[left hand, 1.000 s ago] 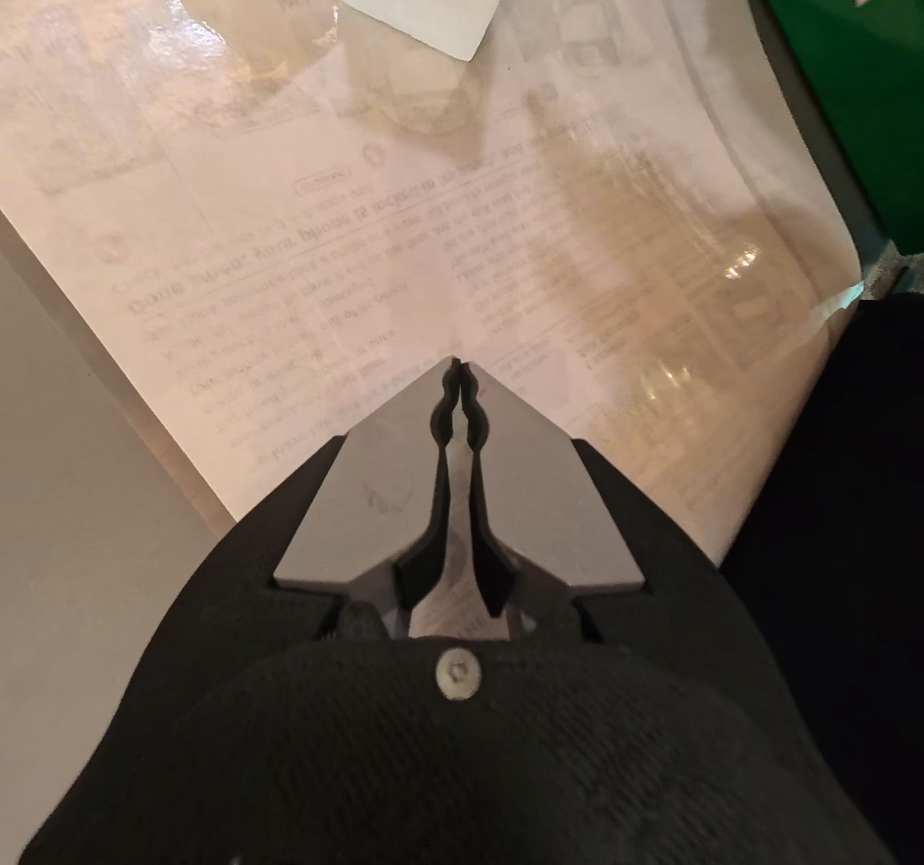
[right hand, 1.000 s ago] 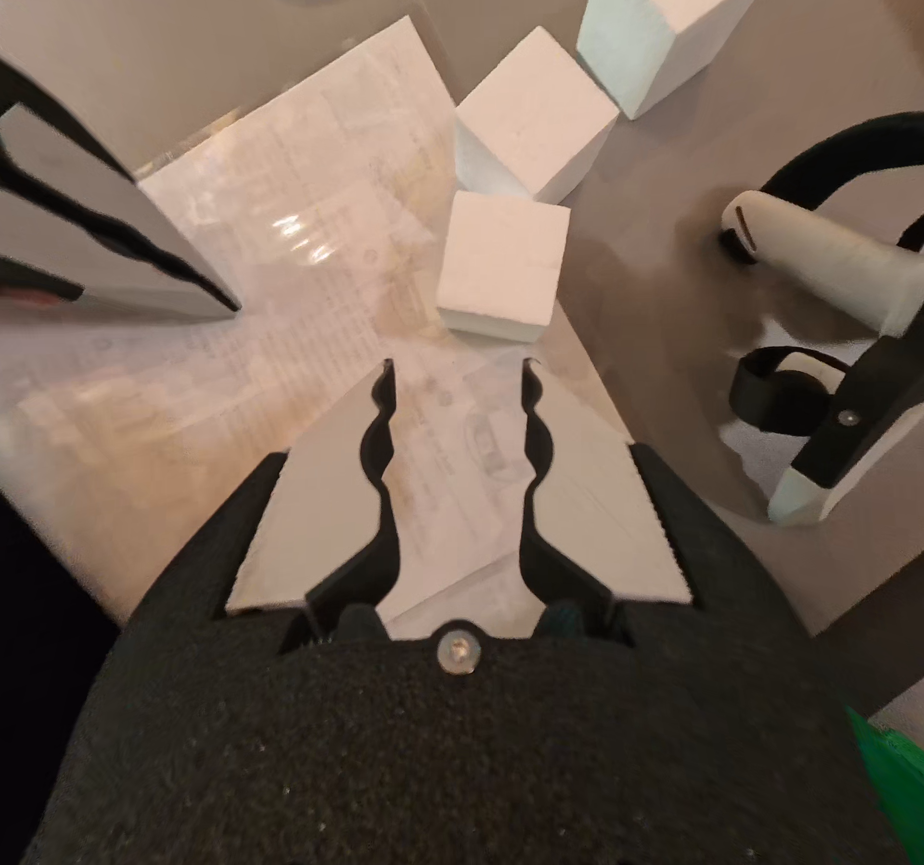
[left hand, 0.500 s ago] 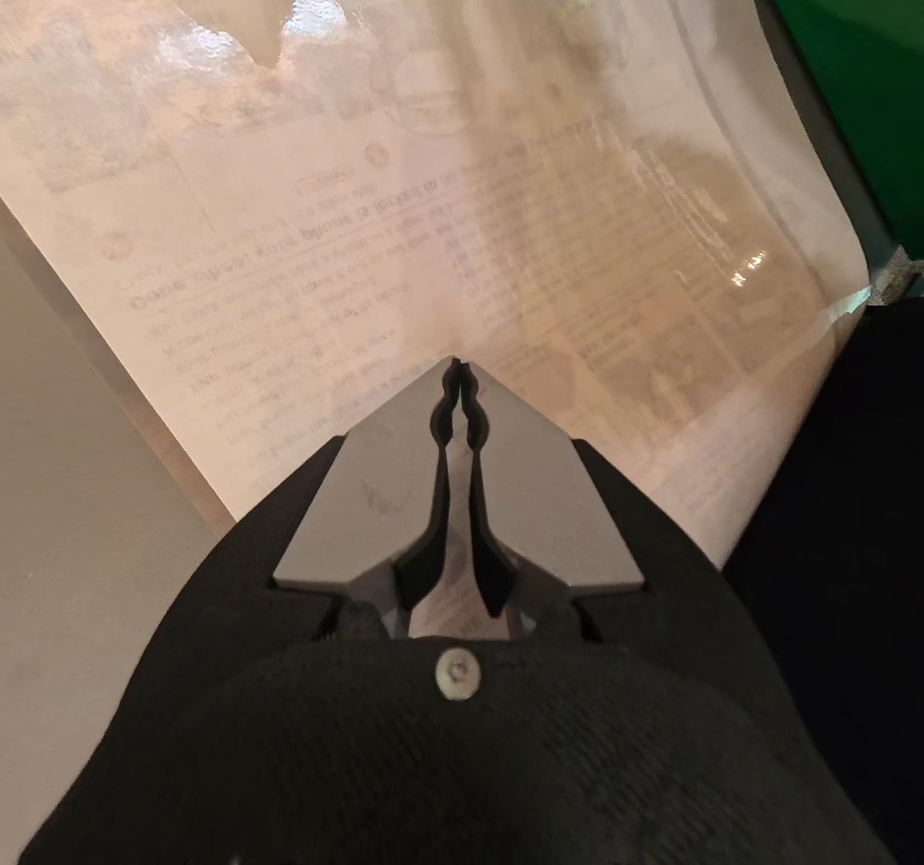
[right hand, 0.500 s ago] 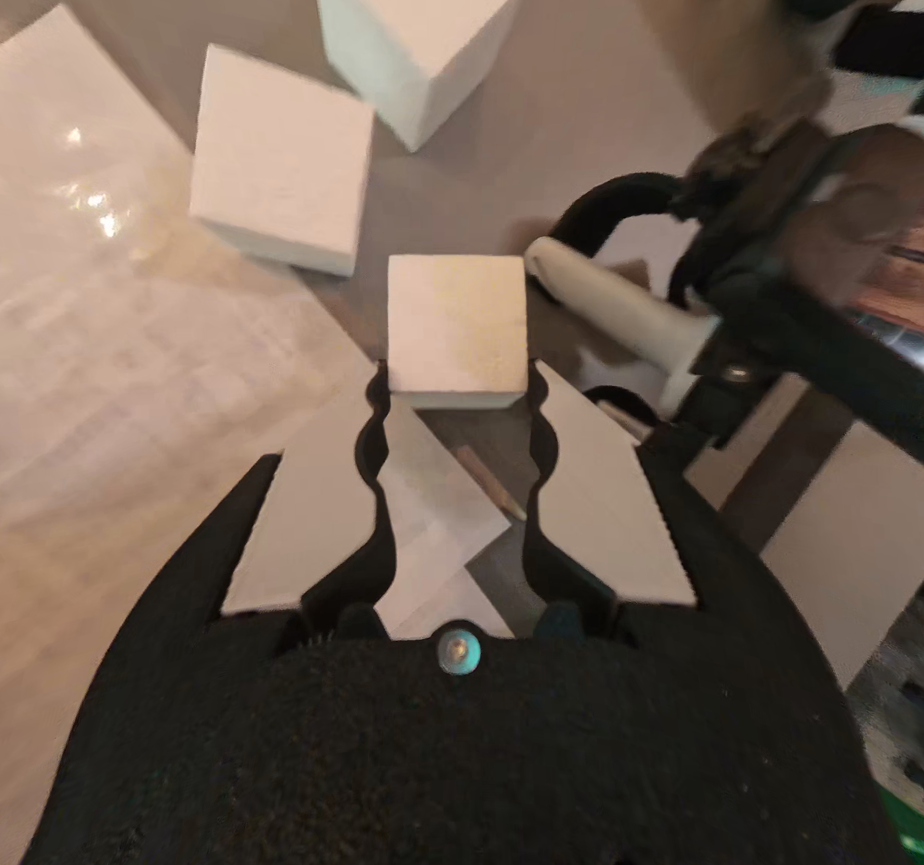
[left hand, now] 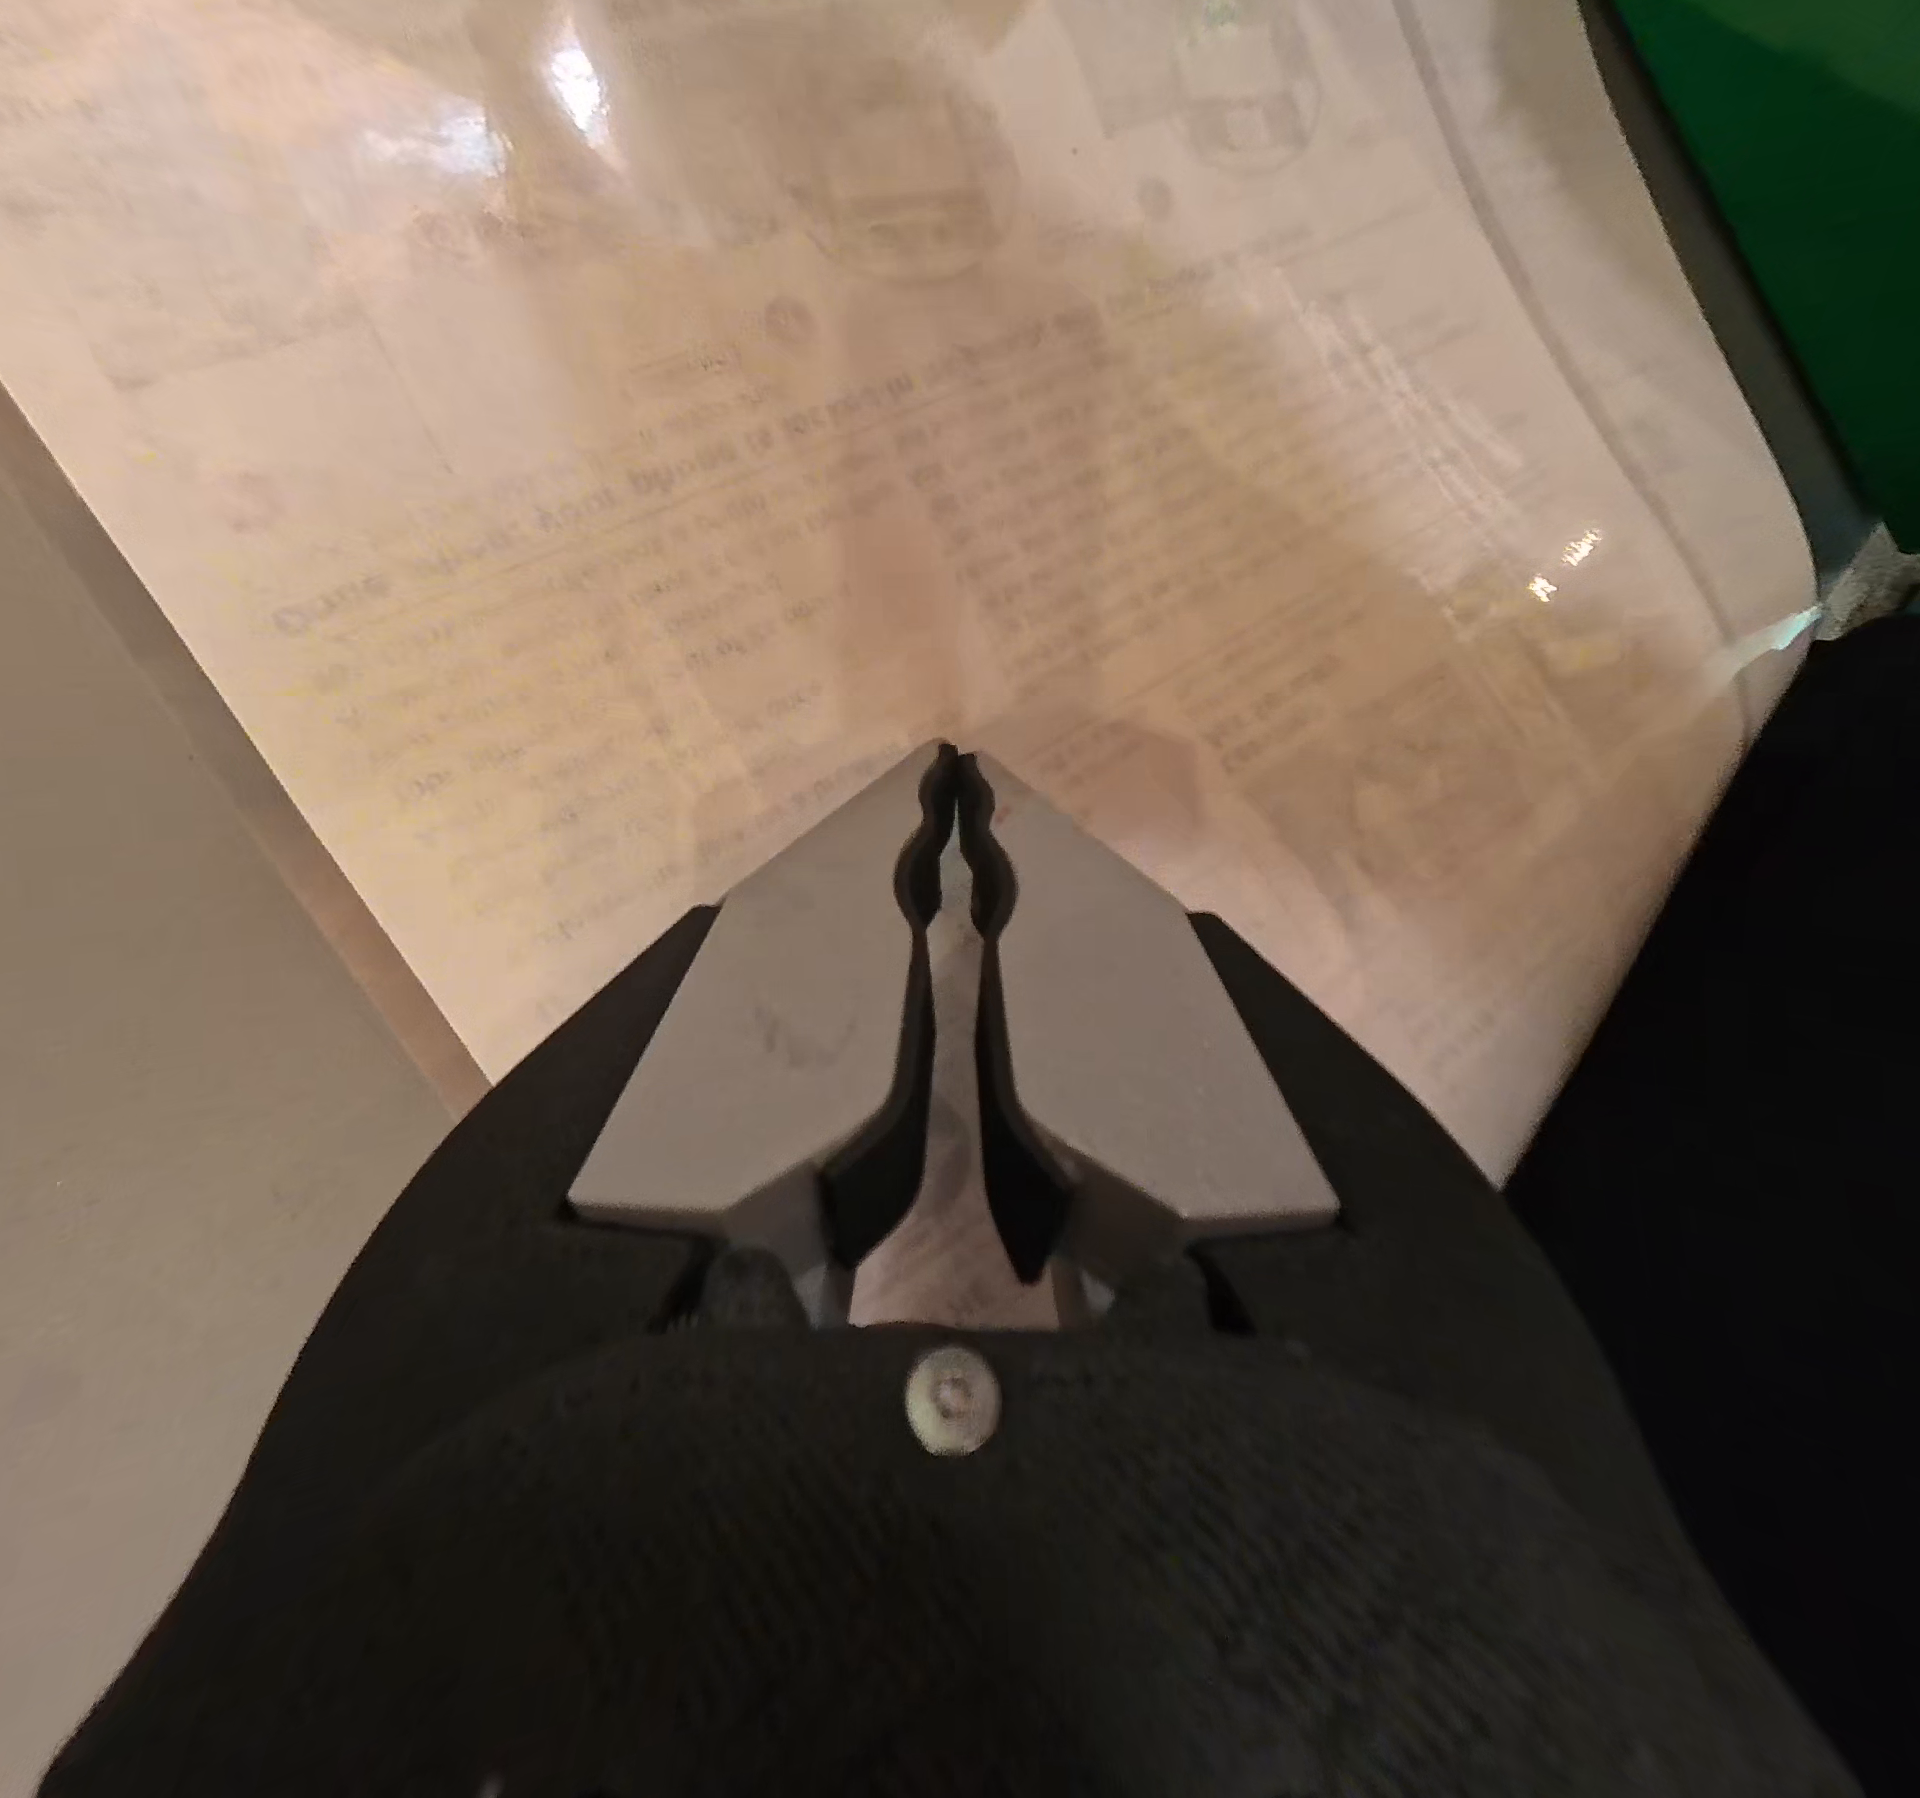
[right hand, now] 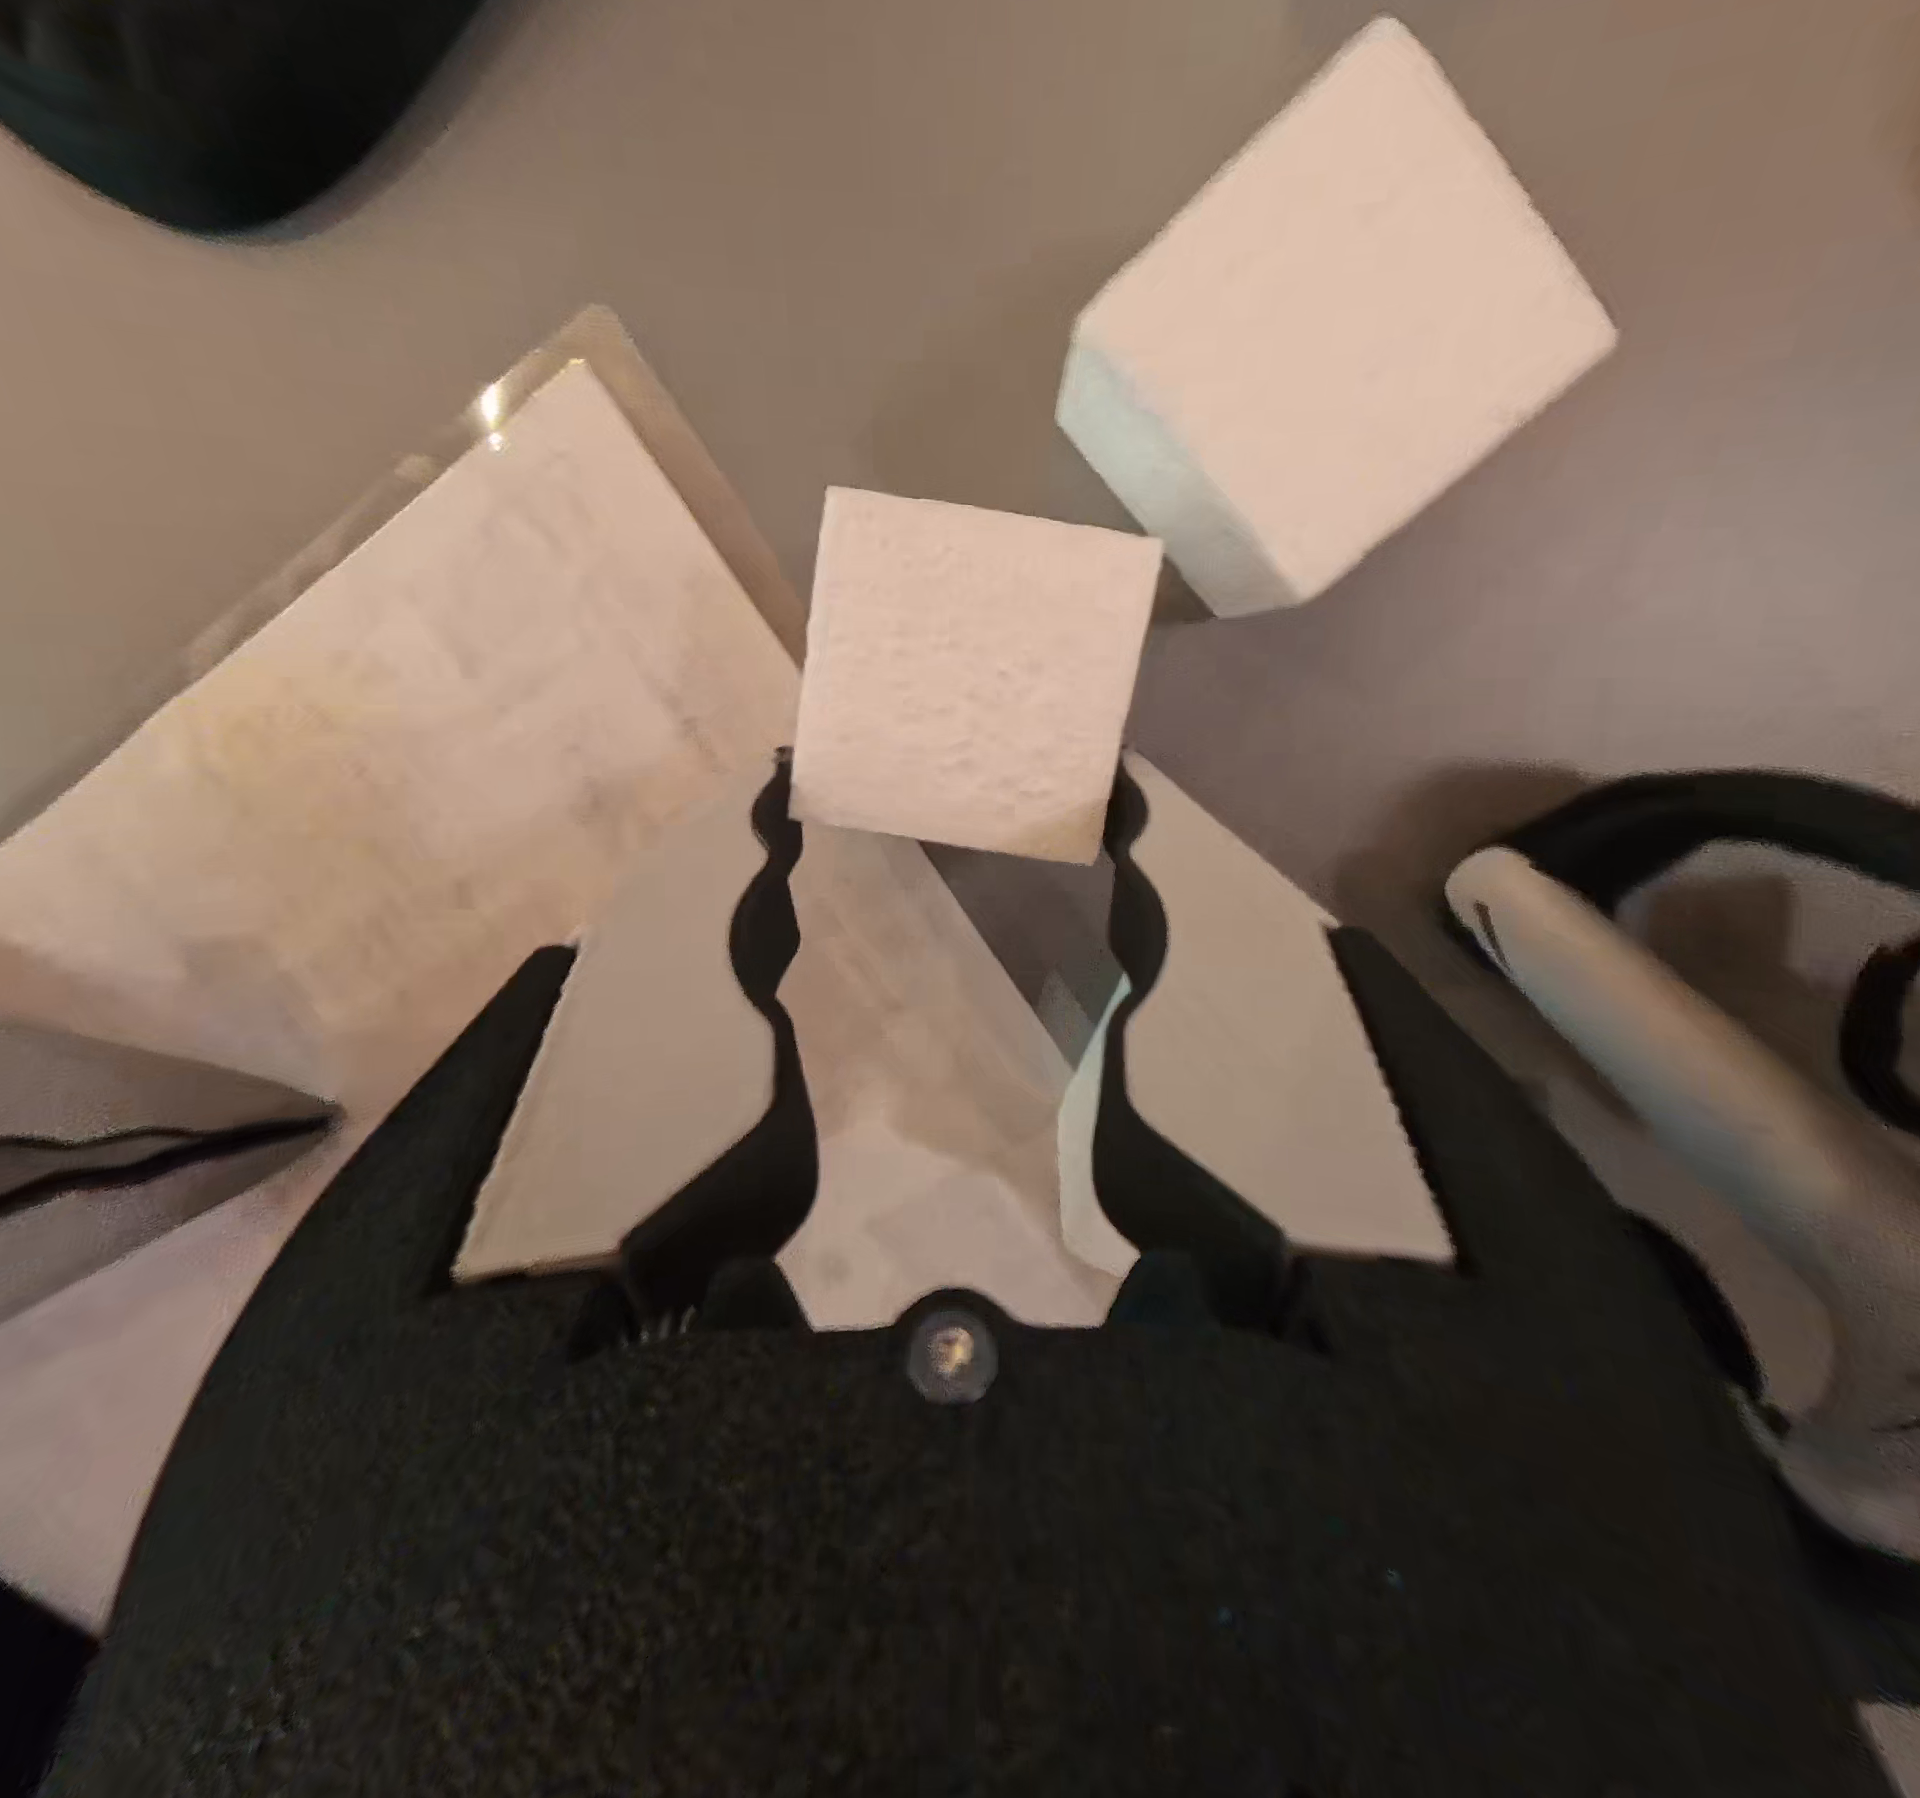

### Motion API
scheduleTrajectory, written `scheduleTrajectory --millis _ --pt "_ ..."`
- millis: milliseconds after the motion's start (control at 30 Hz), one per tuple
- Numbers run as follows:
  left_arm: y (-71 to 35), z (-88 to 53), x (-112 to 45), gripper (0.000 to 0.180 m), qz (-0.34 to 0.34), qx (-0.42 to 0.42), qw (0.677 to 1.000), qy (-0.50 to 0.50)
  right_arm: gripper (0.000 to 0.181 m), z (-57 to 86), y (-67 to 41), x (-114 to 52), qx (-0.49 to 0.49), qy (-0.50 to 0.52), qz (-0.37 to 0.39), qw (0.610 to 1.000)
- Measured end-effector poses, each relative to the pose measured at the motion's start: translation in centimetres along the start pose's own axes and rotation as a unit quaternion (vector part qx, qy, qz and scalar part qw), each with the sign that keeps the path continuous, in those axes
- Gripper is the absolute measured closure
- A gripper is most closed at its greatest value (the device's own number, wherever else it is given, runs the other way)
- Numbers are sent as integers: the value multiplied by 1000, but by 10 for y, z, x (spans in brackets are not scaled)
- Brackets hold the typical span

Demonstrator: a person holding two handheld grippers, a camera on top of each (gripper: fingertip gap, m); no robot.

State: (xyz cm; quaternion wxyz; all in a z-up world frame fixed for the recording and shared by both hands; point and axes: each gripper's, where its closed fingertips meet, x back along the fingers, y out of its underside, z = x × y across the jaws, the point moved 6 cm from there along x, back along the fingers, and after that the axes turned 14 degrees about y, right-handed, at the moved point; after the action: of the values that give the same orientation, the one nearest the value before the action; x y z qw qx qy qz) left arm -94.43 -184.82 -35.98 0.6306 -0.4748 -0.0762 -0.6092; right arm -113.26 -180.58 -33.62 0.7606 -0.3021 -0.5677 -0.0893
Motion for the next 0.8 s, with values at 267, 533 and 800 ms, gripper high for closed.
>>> scheduleTrajectory --millis 267,533,800 --pt "1 -1 0 180 7 4 1000 8 123 -37 4 49 108 -100 69 987" --pt "0 -1 0 180 1 0 1000 8 122 -68 33 25 210 -83 22 974" --pt "1 -2 1 180 9 4 1000 12 120 -47 31 59 188 -102 74 974"
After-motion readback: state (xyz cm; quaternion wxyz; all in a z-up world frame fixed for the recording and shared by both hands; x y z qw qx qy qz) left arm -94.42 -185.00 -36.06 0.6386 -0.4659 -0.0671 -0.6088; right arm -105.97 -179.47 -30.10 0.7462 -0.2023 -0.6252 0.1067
